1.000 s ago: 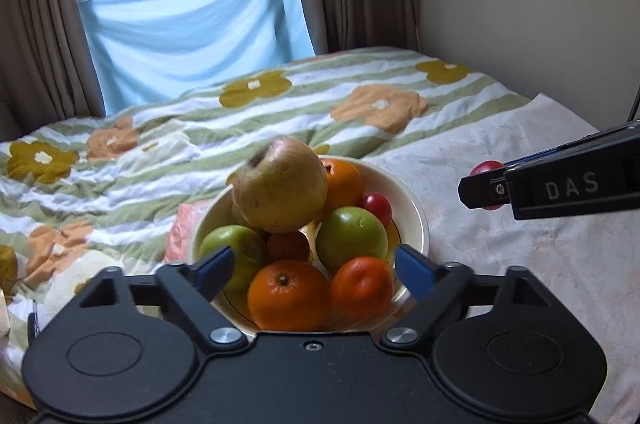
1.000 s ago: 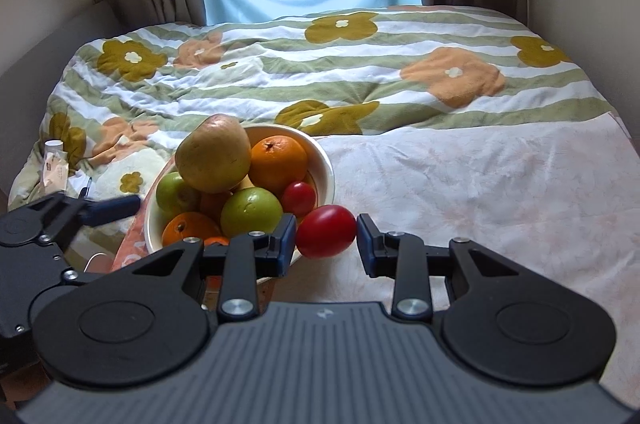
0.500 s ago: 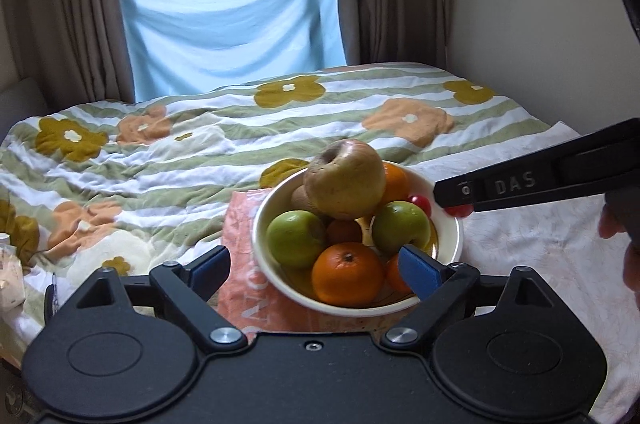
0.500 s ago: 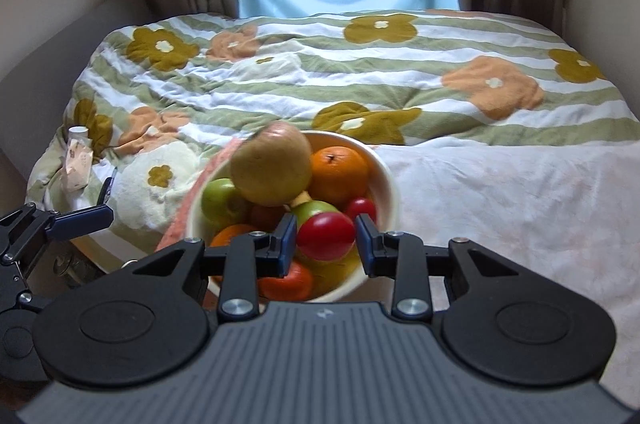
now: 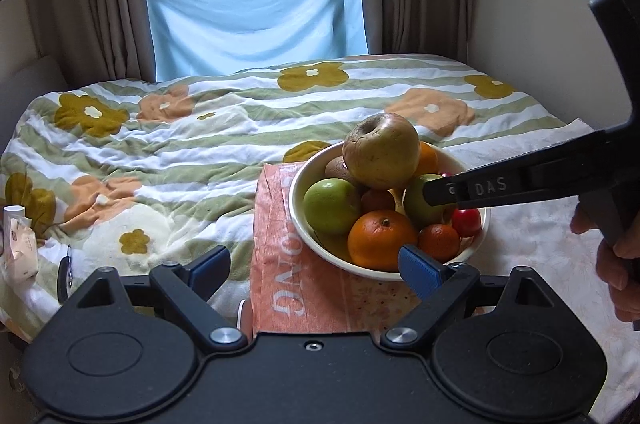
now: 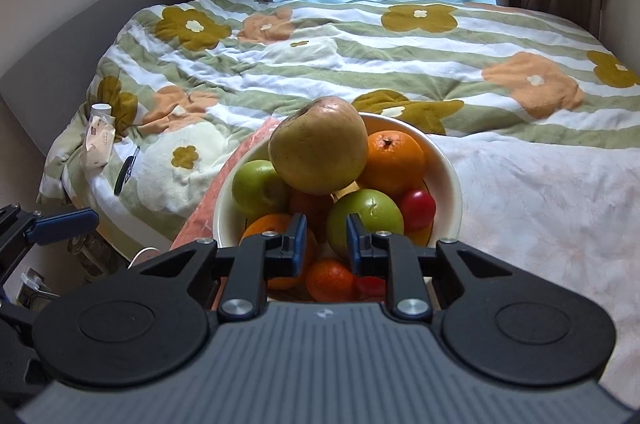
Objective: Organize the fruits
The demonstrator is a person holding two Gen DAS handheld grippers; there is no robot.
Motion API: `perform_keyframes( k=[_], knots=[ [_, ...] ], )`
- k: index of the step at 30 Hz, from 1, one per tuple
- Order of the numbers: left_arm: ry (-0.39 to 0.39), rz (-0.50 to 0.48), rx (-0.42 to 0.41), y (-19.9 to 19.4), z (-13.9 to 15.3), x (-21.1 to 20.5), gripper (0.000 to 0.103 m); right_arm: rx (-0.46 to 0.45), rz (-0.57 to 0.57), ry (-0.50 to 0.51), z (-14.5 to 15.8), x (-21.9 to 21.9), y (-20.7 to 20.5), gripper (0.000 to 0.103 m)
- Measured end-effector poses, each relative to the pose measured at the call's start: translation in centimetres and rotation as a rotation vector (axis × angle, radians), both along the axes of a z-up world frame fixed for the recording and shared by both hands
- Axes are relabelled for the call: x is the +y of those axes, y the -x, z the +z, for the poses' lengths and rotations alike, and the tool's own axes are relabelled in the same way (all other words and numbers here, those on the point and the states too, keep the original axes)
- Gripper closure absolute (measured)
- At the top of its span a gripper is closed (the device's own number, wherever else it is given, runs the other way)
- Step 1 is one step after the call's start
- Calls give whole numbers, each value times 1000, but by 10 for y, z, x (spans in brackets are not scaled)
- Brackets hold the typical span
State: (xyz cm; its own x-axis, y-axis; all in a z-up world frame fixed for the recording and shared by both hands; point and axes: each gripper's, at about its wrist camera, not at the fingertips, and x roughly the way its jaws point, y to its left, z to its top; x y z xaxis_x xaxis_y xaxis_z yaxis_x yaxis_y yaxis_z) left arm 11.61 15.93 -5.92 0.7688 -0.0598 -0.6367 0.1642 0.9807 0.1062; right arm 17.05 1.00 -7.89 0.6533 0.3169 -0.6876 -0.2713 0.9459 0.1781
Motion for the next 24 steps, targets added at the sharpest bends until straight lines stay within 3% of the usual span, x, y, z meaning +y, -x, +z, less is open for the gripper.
perform_keyframes(
  k=[15, 18, 21, 23, 24],
  knots=[
    [32, -6, -57, 24, 56, -31, 9, -121, -60, 16, 82, -50, 59, 66],
    [43, 12, -63, 34, 72, -43, 9, -151, -84, 20, 101, -71, 76, 61],
    [50, 30, -62, 44, 87, -56, 9, -164, -128, 26, 116, -94, 94, 41],
    [59, 37, -64, 51, 95, -65, 9, -176, -162, 38, 123, -108, 108, 14],
    [63, 38, -66, 55, 99, -69, 9, -183, -180, 55, 126, -116, 116, 9]
  ],
)
